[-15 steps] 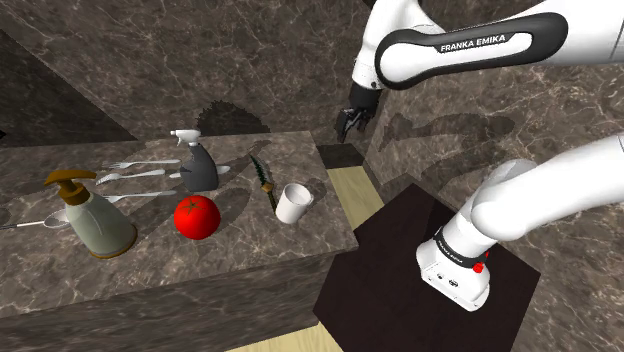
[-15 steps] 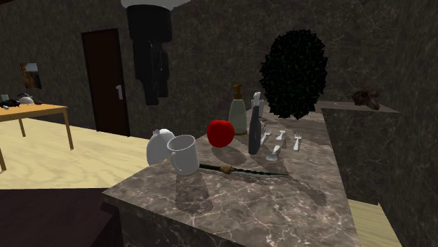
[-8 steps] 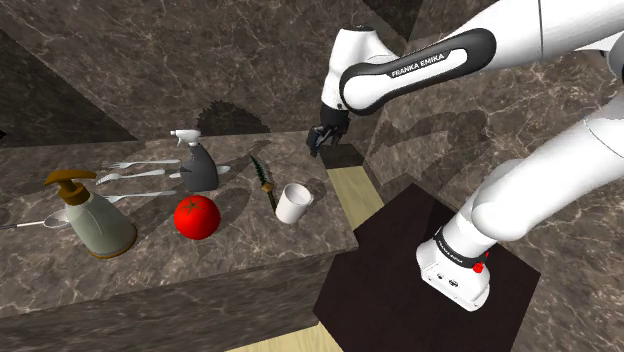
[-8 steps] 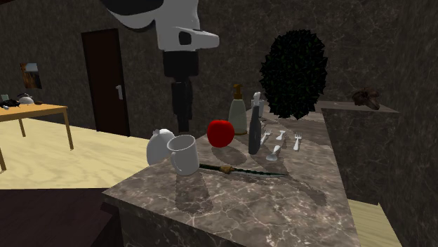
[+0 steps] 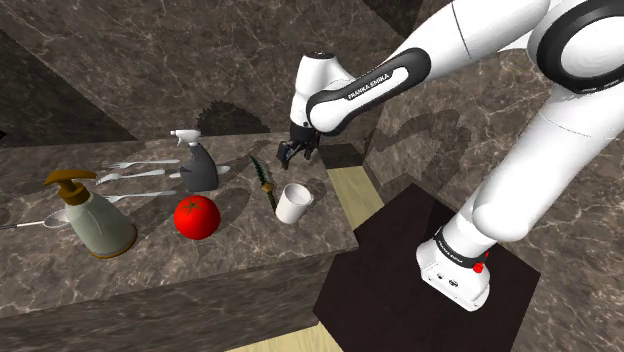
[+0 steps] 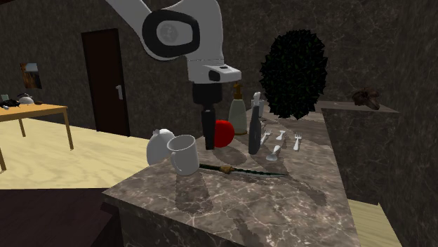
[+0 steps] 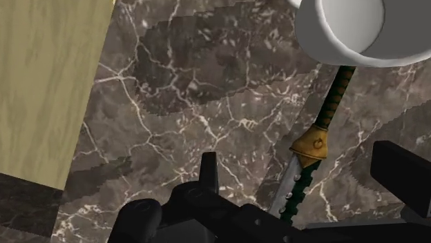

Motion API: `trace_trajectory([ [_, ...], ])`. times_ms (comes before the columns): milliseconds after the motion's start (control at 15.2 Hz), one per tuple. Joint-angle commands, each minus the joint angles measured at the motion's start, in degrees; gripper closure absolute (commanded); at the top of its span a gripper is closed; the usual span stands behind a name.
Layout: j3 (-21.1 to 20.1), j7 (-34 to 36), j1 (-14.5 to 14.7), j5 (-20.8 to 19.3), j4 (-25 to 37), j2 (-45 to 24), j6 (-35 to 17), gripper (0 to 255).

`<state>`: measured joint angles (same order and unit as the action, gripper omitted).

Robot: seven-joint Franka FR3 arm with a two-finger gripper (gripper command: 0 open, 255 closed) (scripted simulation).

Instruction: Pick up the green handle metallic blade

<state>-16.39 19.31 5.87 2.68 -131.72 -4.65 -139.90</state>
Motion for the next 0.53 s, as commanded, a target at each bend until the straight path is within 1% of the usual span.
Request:
trace_trajectory([
  [0, -0.1, 2.1, 0.7, -1.8, 3.1, -5.0, -2.1, 0],
  [462, 1.4, 8.3, 5.0, -6.9, 15.7, -20.7, -5.7, 0],
])
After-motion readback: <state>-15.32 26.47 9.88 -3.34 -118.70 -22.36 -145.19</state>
